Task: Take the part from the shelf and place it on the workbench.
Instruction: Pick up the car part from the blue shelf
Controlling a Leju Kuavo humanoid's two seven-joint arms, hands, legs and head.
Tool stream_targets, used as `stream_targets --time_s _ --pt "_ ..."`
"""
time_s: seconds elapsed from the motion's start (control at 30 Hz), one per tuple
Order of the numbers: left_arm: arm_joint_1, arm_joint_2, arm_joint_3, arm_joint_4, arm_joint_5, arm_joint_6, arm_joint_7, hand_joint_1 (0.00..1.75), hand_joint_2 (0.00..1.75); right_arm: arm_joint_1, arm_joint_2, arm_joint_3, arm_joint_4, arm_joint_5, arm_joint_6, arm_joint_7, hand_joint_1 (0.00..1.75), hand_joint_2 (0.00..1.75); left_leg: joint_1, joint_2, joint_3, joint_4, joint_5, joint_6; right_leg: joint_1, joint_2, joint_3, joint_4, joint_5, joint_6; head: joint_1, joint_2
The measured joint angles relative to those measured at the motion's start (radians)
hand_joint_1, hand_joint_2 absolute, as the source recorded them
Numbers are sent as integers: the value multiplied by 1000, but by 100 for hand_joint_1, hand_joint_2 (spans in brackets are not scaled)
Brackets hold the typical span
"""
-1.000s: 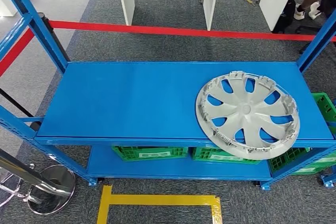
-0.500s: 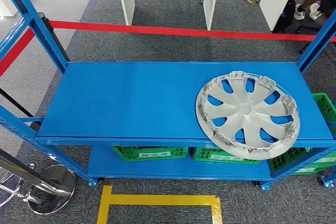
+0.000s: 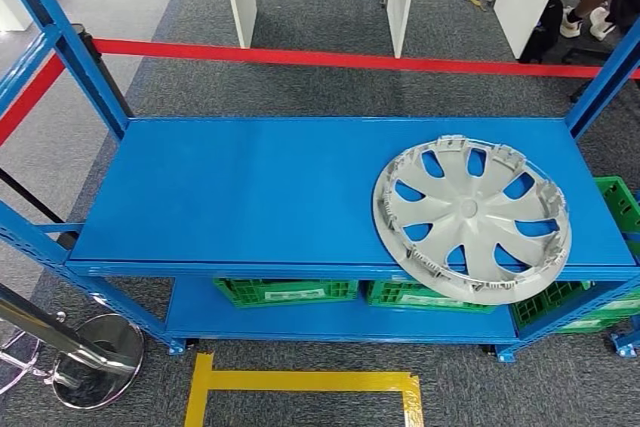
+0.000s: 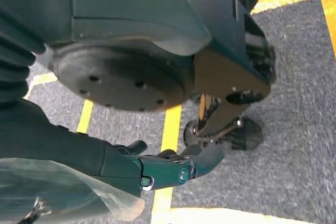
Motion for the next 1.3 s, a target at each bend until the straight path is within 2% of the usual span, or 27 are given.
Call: stream_targets --time_s 0.33,0.47,0.63,0.87,1.3 --pt "-21 -5 -114 49 141 -8 -36 0 0 -38 0 234 32 -197 -47 -93 0 0 0 0 0 0 0 0 0 0 0 0 0 0 0 0" --pt "-26 -6 -142 61 178 -9 -47 0 0 -54 -4 300 18 -229 -83 -135 0 175 0 0 0 0 0 0 0 0 0 0 0 0 0 0" --pt "-36 -9 -188 79 234 -9 -64 0 0 -74 -39 380 -88 -229 -169 -183 0 175 0 0 -1 0 0 0 0 0 0 0 0 0 0 0" --pt "-48 -12 -250 105 296 -8 -85 0 0 -86 -93 451 -269 -155 -266 -217 0 175 0 0 0 0 0 0 0 -1 0 0 0 0 0 0" --pt "-73 -14 -347 152 345 91 -117 0 0 -45 -167 460 -624 159 -386 -210 0 175 0 0 0 0 0 0 0 -1 0 0 0 0 0 0"
